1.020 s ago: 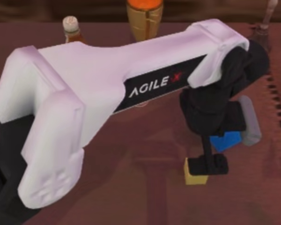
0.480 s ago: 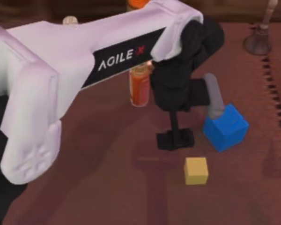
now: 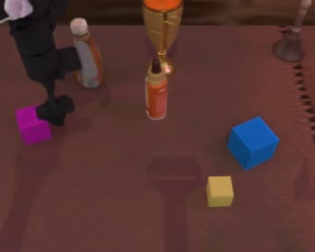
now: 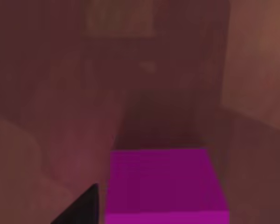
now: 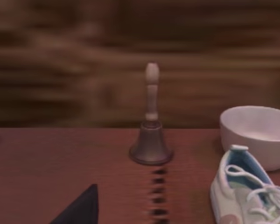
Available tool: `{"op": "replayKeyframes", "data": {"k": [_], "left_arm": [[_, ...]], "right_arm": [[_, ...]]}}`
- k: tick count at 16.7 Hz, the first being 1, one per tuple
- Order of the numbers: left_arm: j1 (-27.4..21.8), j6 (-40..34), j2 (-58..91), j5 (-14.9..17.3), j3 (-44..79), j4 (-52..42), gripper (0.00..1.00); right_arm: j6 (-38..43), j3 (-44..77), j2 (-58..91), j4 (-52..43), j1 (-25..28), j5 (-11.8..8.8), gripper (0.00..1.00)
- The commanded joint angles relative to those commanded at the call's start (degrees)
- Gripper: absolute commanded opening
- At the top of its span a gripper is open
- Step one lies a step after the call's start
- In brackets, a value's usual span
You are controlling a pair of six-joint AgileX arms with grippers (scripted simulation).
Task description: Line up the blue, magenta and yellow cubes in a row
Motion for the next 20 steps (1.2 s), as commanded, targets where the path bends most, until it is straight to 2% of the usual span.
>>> {"op": "replayKeyframes", "data": {"k": [3, 5, 11, 20], "left_arm": [[6.9, 4.7, -1.6, -0.1, -2.4, 1.2, 1.0], [8.4, 5.9, -2.2, -0.1, -3.0, 1.6, 1.0], [8.3, 5.8, -1.6, -0.1, -3.5, 2.4, 1.0], [8.5, 6.0, 4.3, -0.1, -13.5, 18.6, 1.0]], "right_arm": [[0.0, 0.0, 0.0, 0.0, 0.0, 0.0, 1.0], [0.0, 0.0, 0.0, 0.0, 0.0, 0.0, 1.0], [0.0, 0.0, 0.0, 0.0, 0.0, 0.0, 1.0], [0.0, 0.0, 0.0, 0.0, 0.0, 0.0, 1.0]]}}
